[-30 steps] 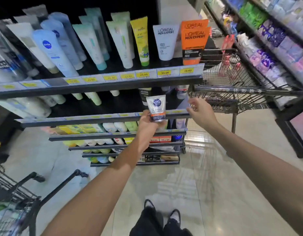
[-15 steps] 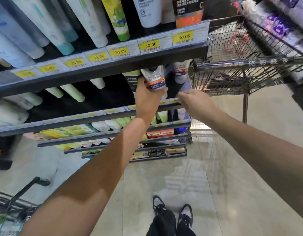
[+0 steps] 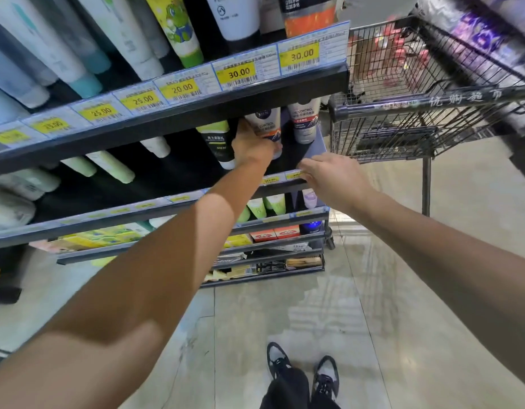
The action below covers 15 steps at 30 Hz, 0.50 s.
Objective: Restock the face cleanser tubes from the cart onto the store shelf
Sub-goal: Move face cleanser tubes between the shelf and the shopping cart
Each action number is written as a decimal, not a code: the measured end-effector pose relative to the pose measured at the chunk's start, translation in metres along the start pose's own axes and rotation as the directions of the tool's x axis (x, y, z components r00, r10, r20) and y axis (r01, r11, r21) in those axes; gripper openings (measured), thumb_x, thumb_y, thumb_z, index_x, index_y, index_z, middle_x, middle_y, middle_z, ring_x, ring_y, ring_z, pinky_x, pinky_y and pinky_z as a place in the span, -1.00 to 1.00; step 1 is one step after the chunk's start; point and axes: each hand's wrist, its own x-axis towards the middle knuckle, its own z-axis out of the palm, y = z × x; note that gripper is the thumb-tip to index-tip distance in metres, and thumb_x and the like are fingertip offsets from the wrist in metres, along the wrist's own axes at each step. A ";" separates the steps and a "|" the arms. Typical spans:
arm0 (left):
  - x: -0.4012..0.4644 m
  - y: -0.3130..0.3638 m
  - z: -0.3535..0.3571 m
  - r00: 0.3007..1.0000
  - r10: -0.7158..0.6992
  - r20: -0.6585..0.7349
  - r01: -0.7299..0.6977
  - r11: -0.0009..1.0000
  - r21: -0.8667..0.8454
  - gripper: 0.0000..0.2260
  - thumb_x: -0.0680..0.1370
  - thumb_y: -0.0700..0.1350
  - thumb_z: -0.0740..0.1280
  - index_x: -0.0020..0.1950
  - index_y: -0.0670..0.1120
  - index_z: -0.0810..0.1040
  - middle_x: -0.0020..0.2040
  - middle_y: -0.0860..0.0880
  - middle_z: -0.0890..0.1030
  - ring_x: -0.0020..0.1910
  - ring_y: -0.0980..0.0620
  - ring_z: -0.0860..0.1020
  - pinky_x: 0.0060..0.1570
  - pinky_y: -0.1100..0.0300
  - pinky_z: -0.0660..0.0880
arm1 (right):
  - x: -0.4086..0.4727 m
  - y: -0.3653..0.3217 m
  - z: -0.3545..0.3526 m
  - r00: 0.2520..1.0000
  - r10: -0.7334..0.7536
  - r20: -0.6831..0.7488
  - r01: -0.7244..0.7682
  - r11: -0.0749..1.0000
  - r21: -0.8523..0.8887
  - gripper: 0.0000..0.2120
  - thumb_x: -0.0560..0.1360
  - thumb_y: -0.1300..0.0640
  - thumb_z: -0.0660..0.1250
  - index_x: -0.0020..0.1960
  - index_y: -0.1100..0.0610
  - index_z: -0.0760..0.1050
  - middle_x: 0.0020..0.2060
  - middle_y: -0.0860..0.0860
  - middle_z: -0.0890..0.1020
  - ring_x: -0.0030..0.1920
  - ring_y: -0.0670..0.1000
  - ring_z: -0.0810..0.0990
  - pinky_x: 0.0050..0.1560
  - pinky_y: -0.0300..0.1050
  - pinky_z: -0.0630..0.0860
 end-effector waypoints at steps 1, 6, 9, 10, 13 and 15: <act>0.002 0.001 0.001 1.000 -0.002 -0.001 0.002 1.000 0.001 -0.39 0.39 -0.17 0.60 0.38 -0.11 0.45 0.30 -0.08 0.60 0.30 -0.07 0.55 0.14 0.28 0.45 | 0.000 0.000 0.000 1.000 0.005 -0.003 -0.005 1.000 0.001 -0.83 0.65 0.09 0.23 0.14 0.05 0.58 -0.12 0.00 0.67 -0.07 0.13 0.62 -0.24 0.05 0.61; 0.007 -0.001 0.008 0.999 0.010 -0.044 -0.010 1.000 -0.004 -0.36 0.39 -0.15 0.60 0.41 -0.07 0.44 0.32 -0.08 0.59 0.33 -0.09 0.54 0.24 0.17 0.46 | 0.000 -0.002 -0.002 1.000 0.013 0.015 -0.014 1.000 0.016 -0.82 0.65 0.12 0.24 0.19 0.07 0.58 -0.10 0.01 0.68 -0.04 0.13 0.62 -0.20 0.08 0.63; 0.008 -0.001 0.009 0.999 0.010 -0.040 -0.010 1.000 -0.004 -0.38 0.40 -0.14 0.60 0.41 -0.06 0.44 0.33 -0.08 0.59 0.32 -0.09 0.54 0.20 0.19 0.46 | 0.000 -0.003 0.000 1.000 0.028 0.012 -0.028 1.000 0.013 -0.82 0.65 0.10 0.25 0.19 0.05 0.58 -0.10 0.00 0.68 -0.05 0.12 0.62 -0.21 0.08 0.63; 0.008 0.000 0.008 0.999 0.005 -0.032 -0.005 1.000 -0.010 -0.38 0.41 -0.14 0.59 0.41 -0.06 0.43 0.32 -0.08 0.59 0.32 -0.08 0.55 0.14 0.24 0.45 | 0.000 -0.003 0.001 0.999 0.033 0.012 -0.034 0.999 0.016 -0.82 0.65 0.10 0.25 0.19 0.05 0.58 -0.10 0.00 0.68 -0.05 0.12 0.62 -0.20 0.08 0.63; 0.011 0.000 0.008 1.000 -0.010 -0.018 0.010 1.000 -0.019 -0.37 0.41 -0.15 0.60 0.42 -0.05 0.43 0.33 -0.08 0.58 0.33 -0.08 0.55 0.17 0.22 0.45 | 0.001 -0.002 0.001 0.998 0.049 0.032 -0.050 0.998 0.045 -0.83 0.65 0.11 0.26 0.17 0.05 0.59 -0.09 0.01 0.68 -0.02 0.12 0.62 -0.18 0.09 0.63; 0.010 0.000 0.008 1.000 -0.025 0.002 0.025 1.000 -0.016 -0.36 0.42 -0.14 0.59 0.43 -0.05 0.42 0.33 -0.08 0.58 0.31 -0.08 0.56 0.10 0.26 0.47 | 0.001 -0.002 0.001 0.996 0.067 0.053 -0.069 0.996 0.053 -0.82 0.64 0.11 0.26 0.17 0.04 0.59 -0.08 0.02 0.67 -0.02 0.14 0.62 -0.16 0.09 0.63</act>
